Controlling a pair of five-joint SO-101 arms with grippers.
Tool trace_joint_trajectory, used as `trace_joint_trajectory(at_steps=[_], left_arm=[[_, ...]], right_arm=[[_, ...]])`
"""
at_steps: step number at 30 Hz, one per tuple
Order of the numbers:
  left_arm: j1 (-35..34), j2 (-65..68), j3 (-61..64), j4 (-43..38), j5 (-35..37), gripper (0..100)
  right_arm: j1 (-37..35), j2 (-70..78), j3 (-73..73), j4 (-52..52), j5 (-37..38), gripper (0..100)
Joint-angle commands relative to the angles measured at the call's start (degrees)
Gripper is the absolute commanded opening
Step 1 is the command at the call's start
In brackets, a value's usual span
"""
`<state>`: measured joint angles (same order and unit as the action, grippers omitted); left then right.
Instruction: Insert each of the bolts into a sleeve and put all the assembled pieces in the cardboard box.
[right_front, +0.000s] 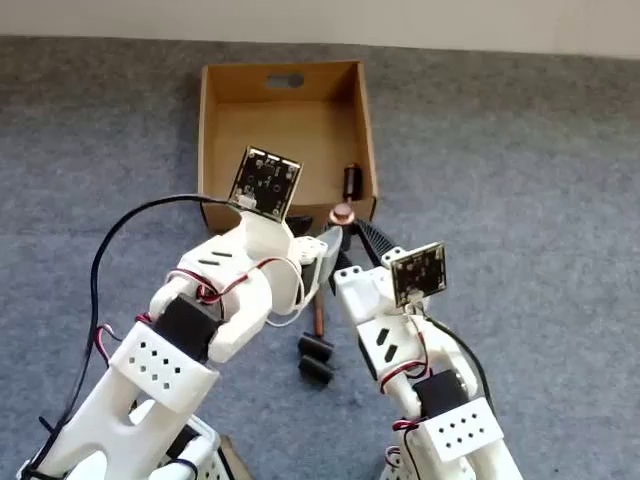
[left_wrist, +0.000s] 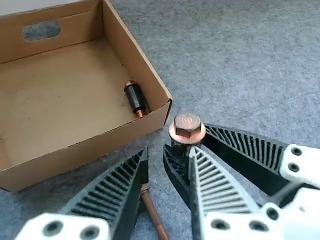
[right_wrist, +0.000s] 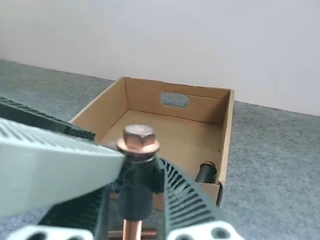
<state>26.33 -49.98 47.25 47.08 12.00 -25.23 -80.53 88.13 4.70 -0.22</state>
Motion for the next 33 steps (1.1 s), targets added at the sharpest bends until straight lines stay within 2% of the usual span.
trace_joint_trajectory(at_steps=[1, 9, 18, 22, 30, 33], left_arm=[[-1.6, -0.1, -2.0, 2.6, -0.2, 13], [-6.4, -0.1, -8.9, 11.5, -0.2, 13], [-11.1, -0.1, -10.9, 12.6, -0.2, 13], [-14.0, -0.1, -9.5, 12.9, -0.2, 13], [-26.4, -0.1, -2.1, 12.6, -0.2, 13], [-27.6, -0.1, 0.9, 12.6, -0.2, 5]], right_arm=[[0.0, -1.0, -0.8, -1.5, -0.4, 0.6], [0.0, -1.0, -0.8, -1.5, -0.4, 0.6], [0.0, -1.0, -0.8, -1.5, -0.4, 0.6], [0.0, -1.0, -0.8, -1.5, -0.4, 0.6], [0.0, -1.0, -0.8, -1.5, -0.4, 0.6], [0.0, -1.0, -0.8, -1.5, -0.4, 0.6]])
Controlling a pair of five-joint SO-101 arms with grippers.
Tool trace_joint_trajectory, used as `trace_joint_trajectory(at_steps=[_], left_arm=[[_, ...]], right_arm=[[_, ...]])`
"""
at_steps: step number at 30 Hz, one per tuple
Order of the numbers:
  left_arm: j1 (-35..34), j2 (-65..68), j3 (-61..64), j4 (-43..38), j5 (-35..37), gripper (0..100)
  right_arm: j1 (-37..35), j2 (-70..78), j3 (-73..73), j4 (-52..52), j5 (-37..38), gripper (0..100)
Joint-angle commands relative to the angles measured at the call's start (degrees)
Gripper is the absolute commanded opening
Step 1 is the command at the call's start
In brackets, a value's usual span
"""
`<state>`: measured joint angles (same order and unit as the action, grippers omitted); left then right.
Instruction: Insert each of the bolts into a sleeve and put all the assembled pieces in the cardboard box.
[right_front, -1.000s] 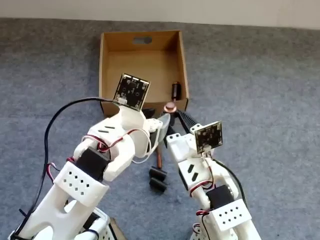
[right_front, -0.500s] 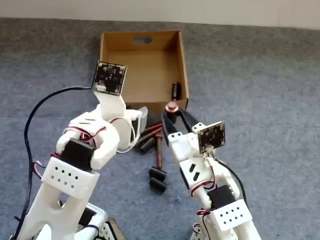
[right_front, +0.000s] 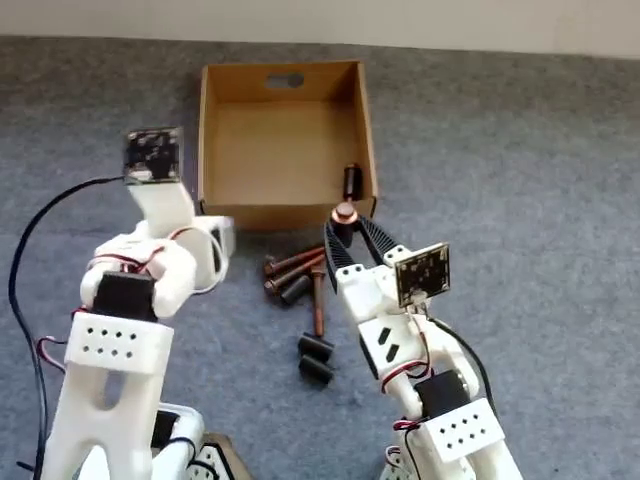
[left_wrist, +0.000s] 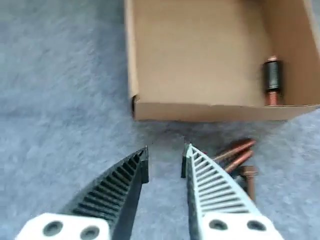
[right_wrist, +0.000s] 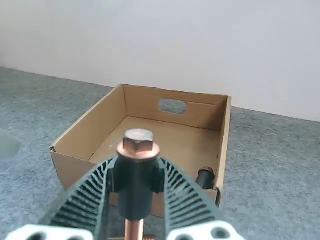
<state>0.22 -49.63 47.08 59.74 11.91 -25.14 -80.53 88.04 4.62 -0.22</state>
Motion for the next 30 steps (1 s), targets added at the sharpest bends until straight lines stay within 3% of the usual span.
trace_joint_trajectory(at_steps=[1, 9, 14, 21, 27, 30], left_arm=[[-1.5, -0.5, 2.2, -0.1, -0.2, 1], [-1.2, -0.4, 14.3, -11.4, -0.2, 1], [-1.6, -0.4, 24.7, -22.0, -0.2, 1], [-1.2, -0.4, 30.5, -28.7, -0.2, 1], [-1.2, -0.2, 34.6, -35.3, -0.4, 1], [-1.1, 0.0, 35.6, -36.5, -6.9, 1]], right_arm=[[-0.1, -1.0, -0.7, -1.5, -0.4, 0.6], [0.0, -0.7, -1.7, -1.0, -0.3, 0.6], [3.1, -0.6, -8.7, -1.0, -0.3, 0.6], [3.1, 1.1, -22.2, 1.5, -0.4, 0.6], [3.1, 19.0, -43.4, 9.0, -0.4, 0.6], [3.0, 31.7, -54.7, 14.0, -0.5, 0.6]])
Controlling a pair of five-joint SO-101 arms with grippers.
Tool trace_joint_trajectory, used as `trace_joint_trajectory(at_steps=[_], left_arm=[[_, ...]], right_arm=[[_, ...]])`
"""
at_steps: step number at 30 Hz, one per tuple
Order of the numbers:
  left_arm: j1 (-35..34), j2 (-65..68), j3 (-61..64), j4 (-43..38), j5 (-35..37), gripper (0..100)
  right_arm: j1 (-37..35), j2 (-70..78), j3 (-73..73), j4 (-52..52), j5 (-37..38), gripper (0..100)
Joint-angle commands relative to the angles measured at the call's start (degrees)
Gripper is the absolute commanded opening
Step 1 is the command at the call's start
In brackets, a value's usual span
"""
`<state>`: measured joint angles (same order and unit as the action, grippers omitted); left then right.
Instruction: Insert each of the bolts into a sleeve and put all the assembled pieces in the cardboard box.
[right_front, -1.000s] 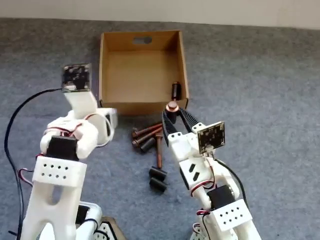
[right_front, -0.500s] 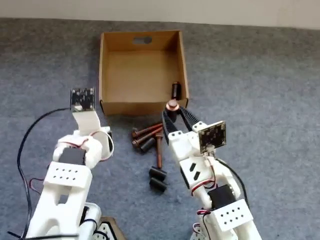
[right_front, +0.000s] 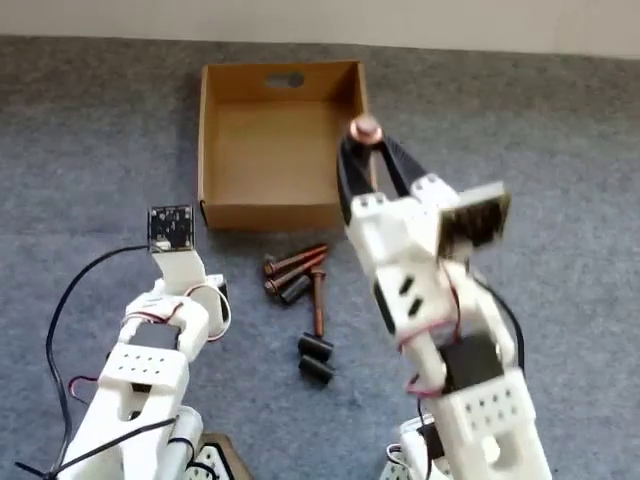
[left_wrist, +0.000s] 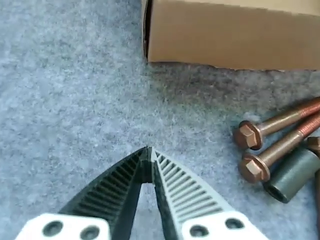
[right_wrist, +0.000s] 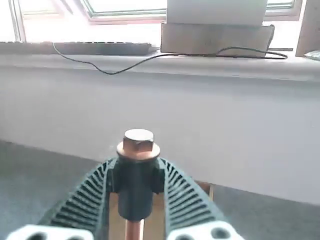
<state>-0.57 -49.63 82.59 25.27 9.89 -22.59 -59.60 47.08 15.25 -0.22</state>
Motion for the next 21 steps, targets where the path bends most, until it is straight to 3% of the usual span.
trace_joint_trajectory(at_steps=[1, 5, 10, 16, 21], left_arm=[[0.0, 0.0, 0.2, -1.9, -6.8, 1], [2.0, 0.0, 0.3, -1.6, -11.6, 1], [2.2, 0.0, 0.3, -1.6, -12.0, 1], [2.2, 0.0, 0.3, -1.6, -12.1, 1], [2.2, 0.0, 0.3, -1.6, -12.1, 1]], right_arm=[[0.5, 15.0, -17.4, 5.5, -0.5, 0.6], [0.7, 31.9, -32.0, 17.4, -0.5, 0.6], [0.7, 51.4, -48.0, 28.2, -1.6, 0.6], [3.9, 70.6, -67.7, 29.9, -14.6, 0.6], [4.3, 84.4, -81.3, 30.0, -9.1, 0.6]])
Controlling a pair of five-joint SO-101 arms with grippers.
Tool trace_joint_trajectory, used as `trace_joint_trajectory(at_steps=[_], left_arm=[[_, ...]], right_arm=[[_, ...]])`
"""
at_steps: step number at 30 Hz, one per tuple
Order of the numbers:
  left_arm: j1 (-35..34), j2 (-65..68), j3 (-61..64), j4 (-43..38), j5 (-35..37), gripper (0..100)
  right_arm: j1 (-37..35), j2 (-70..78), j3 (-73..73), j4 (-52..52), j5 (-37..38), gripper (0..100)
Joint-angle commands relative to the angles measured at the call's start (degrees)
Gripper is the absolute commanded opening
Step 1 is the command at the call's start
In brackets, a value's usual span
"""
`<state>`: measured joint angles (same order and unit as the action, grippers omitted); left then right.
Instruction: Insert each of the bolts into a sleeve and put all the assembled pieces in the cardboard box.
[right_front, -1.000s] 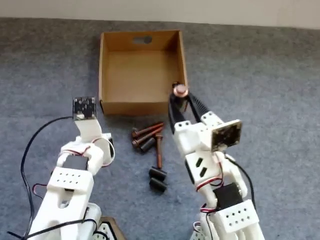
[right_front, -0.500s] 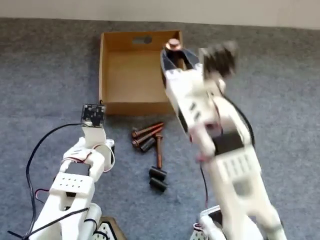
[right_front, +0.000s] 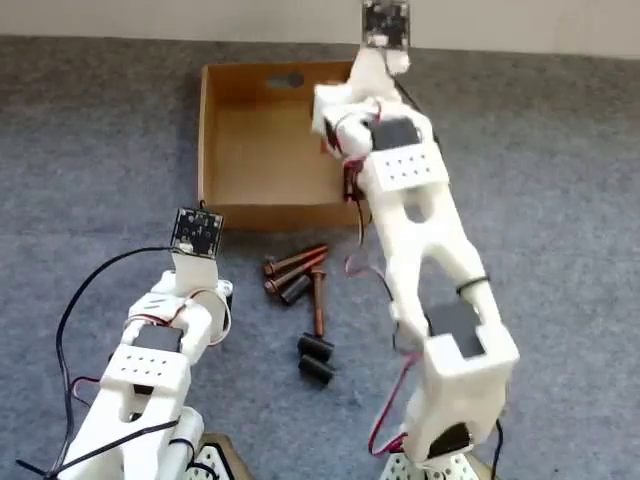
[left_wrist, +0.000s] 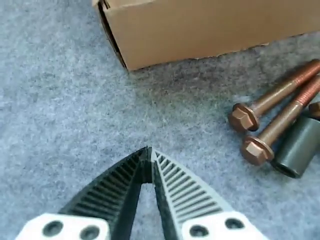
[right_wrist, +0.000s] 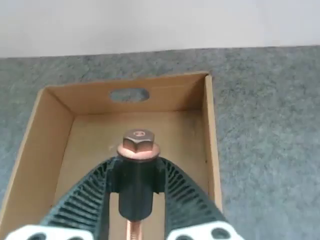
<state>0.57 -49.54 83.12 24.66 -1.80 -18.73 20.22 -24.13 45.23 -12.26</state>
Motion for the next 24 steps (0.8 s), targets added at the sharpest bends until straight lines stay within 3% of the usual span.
trace_joint_trajectory(at_steps=[1, 14, 24], left_arm=[[1.1, 0.0, -0.2, -1.0, -0.4, 1], [1.1, 0.0, -0.2, -1.0, -0.5, 1], [1.1, 0.0, -0.2, -1.0, -0.5, 1]], right_arm=[[0.4, 7.1, -11.8, 0.0, 4.4, 0.6], [0.0, 24.9, -26.5, 15.3, 5.5, 0.6], [-0.3, 30.2, -27.7, 16.3, 5.7, 0.6]])
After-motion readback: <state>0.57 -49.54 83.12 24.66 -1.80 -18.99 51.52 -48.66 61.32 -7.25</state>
